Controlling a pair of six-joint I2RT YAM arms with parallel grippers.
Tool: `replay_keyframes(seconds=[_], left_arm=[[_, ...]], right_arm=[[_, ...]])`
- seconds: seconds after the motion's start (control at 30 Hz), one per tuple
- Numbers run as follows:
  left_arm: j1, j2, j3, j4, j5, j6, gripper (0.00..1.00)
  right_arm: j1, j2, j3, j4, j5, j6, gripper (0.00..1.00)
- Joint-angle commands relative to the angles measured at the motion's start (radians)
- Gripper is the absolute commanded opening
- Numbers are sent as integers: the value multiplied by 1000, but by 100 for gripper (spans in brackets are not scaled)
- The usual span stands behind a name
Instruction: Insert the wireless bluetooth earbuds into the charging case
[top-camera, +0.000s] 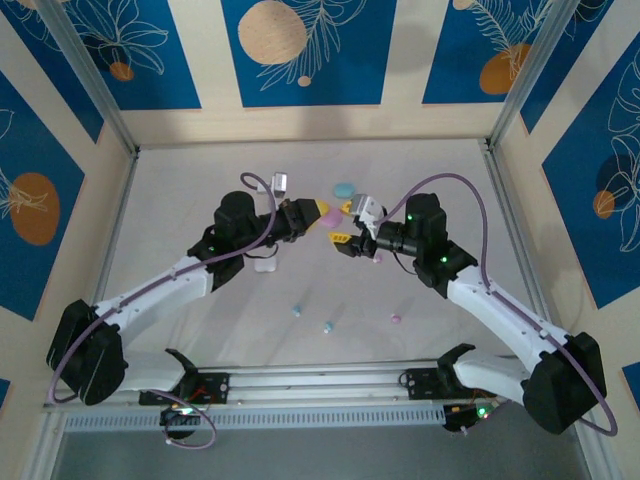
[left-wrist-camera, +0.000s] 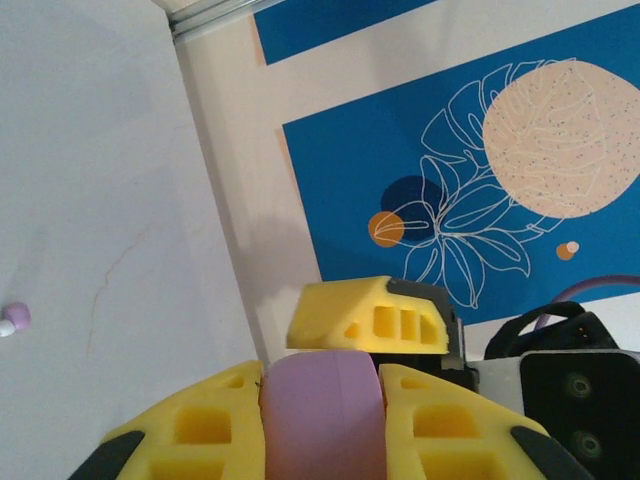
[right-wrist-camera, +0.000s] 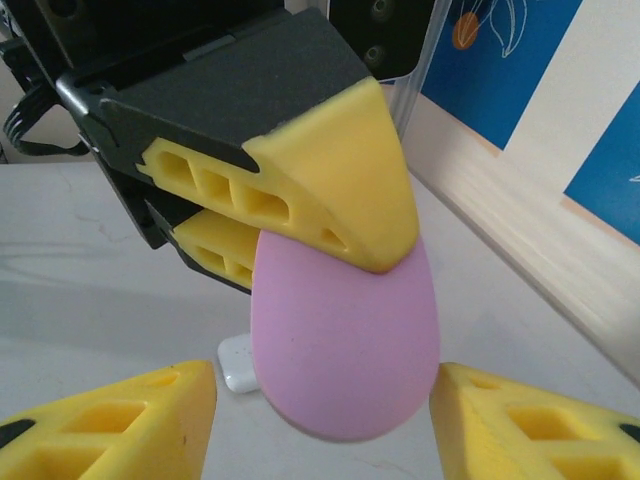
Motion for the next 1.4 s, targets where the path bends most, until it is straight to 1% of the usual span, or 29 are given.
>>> replay_keyframes(seconds=[0.0, 0.1, 0.3, 0.47, 0.63, 0.7, 0.73, 0.77, 0.83, 0.9, 0.93, 1.03, 1.1, 1.13, 1.2, 1.27, 1.33, 1.37], left_arm=[[-17, 3, 20, 47, 28, -9, 0], [-17, -1, 17, 37, 23, -4, 1], [-20, -2, 18, 42, 28, -6, 1], [-20, -1, 17, 32, 31, -2, 2], [-20, -6, 22, 47, 34, 11, 9], [-20, -11, 30, 45, 35, 32, 15], [-20, -15, 35, 41, 36, 44, 21], [-20, -19, 37, 43, 37, 62, 31], [-19, -25, 38, 49, 37, 85, 42], [-19, -38, 40, 53, 33, 119, 56], [-20, -42, 40, 50, 29, 139, 59], [-20, -74, 40, 31, 15, 258, 63], [-20, -106, 39, 0, 15, 396, 63], [-20, -125, 38, -24, 21, 488, 62], [-20, -164, 36, -74, 74, 696, 60], [-19, -197, 31, -138, 127, 873, 63], [-20, -223, 29, -203, 162, 1007, 63], [-20, -232, 28, -226, 164, 1049, 63]], right_arm=[[-9, 3, 28, 44, -28, 37, 58], [-12, 0, 30, 57, -44, 58, 57], [-14, 4, 29, 78, -54, 76, 53], [-18, 6, 29, 94, -66, 101, 46], [-33, 8, 39, 58, -88, 119, 35], [-46, 8, 45, 36, -115, 133, 34], [-53, 8, 49, 29, -134, 143, 33], [-57, 8, 52, 21, -149, 149, 32], [-62, 7, 59, 2, -176, 154, 32], [-67, 8, 67, -14, -204, 166, 32], [-71, 9, 72, -20, -218, 173, 32], [-84, 9, 82, -34, -275, 204, 32], [-96, 11, 93, -44, -324, 227, 32], [-105, 12, 101, -51, -362, 238, 31], [-118, 13, 110, -51, -416, 263, 31], [-132, 16, 125, -57, -471, 277, 31], [-141, 18, 141, -68, -519, 281, 31], [-144, 21, 153, -80, -542, 279, 31]])
